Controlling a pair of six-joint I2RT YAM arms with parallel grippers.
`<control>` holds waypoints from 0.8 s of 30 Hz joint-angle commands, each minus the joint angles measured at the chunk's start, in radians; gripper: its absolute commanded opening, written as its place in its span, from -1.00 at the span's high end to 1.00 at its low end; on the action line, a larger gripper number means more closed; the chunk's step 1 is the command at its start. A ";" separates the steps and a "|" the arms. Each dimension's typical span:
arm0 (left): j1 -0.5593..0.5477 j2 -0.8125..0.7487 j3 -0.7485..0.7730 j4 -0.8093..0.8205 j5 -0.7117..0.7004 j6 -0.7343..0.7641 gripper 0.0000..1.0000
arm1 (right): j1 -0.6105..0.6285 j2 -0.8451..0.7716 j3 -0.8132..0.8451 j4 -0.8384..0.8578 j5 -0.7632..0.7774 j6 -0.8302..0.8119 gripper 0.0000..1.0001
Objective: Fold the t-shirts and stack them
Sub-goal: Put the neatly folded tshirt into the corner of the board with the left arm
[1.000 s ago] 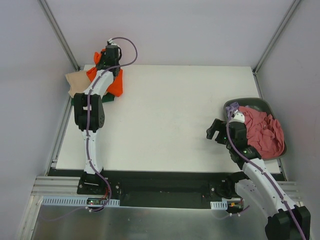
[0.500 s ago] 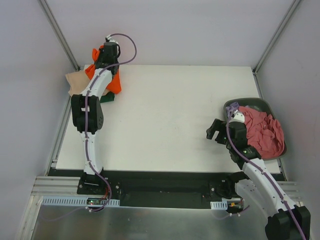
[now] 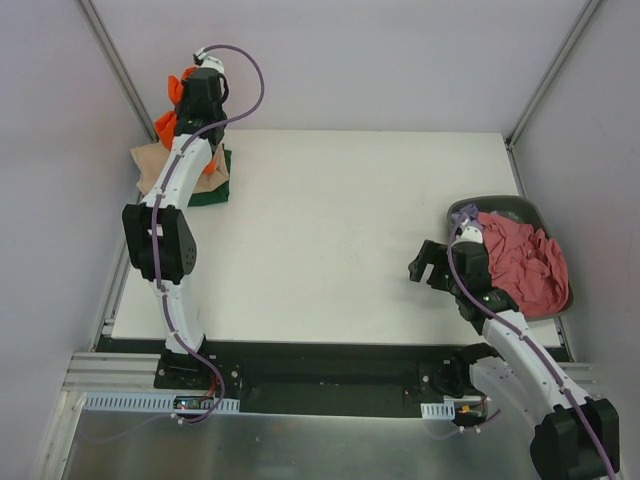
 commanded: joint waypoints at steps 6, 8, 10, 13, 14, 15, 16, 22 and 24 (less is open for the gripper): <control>-0.015 0.016 0.002 -0.001 0.022 -0.047 1.00 | -0.005 0.006 0.043 0.009 -0.009 -0.014 -0.91; -0.021 0.014 0.020 -0.008 0.022 -0.051 1.00 | -0.005 0.009 0.043 0.011 -0.009 -0.014 -0.92; -0.031 0.007 0.028 -0.016 0.022 -0.057 1.00 | -0.004 0.014 0.045 0.011 -0.010 -0.014 -0.92; -0.044 -0.013 0.034 -0.031 0.036 -0.079 1.00 | -0.005 0.022 0.046 0.009 -0.021 -0.014 -0.92; -0.051 -0.016 0.041 -0.037 0.036 -0.082 1.00 | -0.004 0.025 0.046 0.009 -0.027 -0.014 -0.92; -0.055 -0.020 0.046 -0.042 0.038 -0.085 1.00 | -0.004 0.025 0.048 0.009 -0.032 -0.014 -0.92; -0.057 -0.020 0.057 -0.048 0.038 -0.090 1.00 | -0.004 0.025 0.048 0.009 -0.036 -0.016 -0.92; -0.057 -0.023 0.077 -0.077 0.041 -0.128 1.00 | -0.005 0.034 0.051 0.008 -0.045 -0.014 -0.92; -0.057 -0.021 0.078 -0.090 0.057 -0.140 1.00 | -0.004 0.035 0.051 0.008 -0.044 -0.014 -0.92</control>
